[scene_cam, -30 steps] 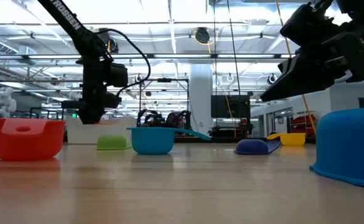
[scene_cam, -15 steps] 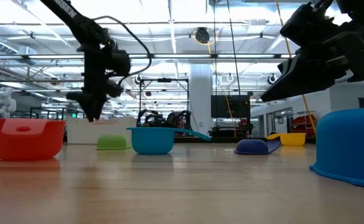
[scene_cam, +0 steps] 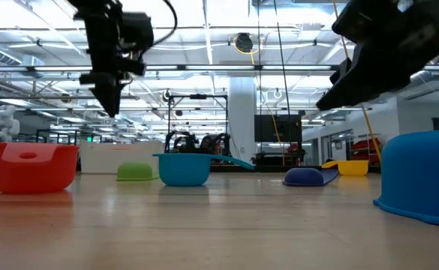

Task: Nest measuring cups in basket
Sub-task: Stack the blue measuring cup into the orange measuring cup

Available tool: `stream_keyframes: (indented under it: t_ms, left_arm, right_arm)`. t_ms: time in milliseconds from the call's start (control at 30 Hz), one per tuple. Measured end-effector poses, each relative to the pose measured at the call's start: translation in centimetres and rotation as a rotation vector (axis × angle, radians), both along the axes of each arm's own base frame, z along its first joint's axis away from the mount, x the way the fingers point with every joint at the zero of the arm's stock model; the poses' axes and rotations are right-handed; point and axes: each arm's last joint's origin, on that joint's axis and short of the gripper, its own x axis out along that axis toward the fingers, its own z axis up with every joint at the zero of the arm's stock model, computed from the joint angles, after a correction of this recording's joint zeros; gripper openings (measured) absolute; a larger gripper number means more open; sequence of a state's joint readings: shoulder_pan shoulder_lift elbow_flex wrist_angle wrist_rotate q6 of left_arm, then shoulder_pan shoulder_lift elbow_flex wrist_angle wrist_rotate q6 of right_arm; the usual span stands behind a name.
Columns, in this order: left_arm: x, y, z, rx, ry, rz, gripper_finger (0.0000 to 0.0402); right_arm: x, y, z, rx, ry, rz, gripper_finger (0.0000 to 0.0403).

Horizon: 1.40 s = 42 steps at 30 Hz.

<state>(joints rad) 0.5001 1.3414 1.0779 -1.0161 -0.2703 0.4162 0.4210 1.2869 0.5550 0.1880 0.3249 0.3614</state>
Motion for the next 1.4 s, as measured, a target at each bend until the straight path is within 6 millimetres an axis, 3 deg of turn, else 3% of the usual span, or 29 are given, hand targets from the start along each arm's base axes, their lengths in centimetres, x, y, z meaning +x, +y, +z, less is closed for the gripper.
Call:
stream_keyframes:
  t_ms: [200, 400, 567, 767, 1067, 1400]
  left_arm:
    - [2.5, -5.7, 0.6, -0.01, -0.128, -0.091, 0.0128]
    - [4.8, -11.9, 1.3, -0.015, -0.35, -0.166, 0.0095]
    - [5.6, -17.0, 2.3, 0.013, -0.541, -0.261, 0.008]
    - [5.6, -21.5, 3.5, -0.003, -0.736, -0.362, 0.0076]
    - [5.2, -24.2, 4.1, -0.027, -0.883, -0.406, 0.0076]
    - [5.2, -24.7, 3.6, -0.02, -0.925, -0.409, 0.0076]
  right_arm:
    - [0.1, 1.8, 2.1, 0.213, 0.219, 0.022, 0.0065]
    - [-1.1, 3.9, 3.6, 0.248, 0.346, 0.01, 0.0119]
    - [-2.3, 5.0, 3.4, 0.272, 0.417, -0.007, 0.015]
    - [-2.9, 4.5, 2.5, 0.37, 0.478, -0.319, 0.017]
    - [-3.5, 3.7, 0.4, 0.527, 0.585, -0.447, 0.0179]
    - [-4.2, 3.3, -2.4, 0.627, 0.547, -0.427, 0.0179]
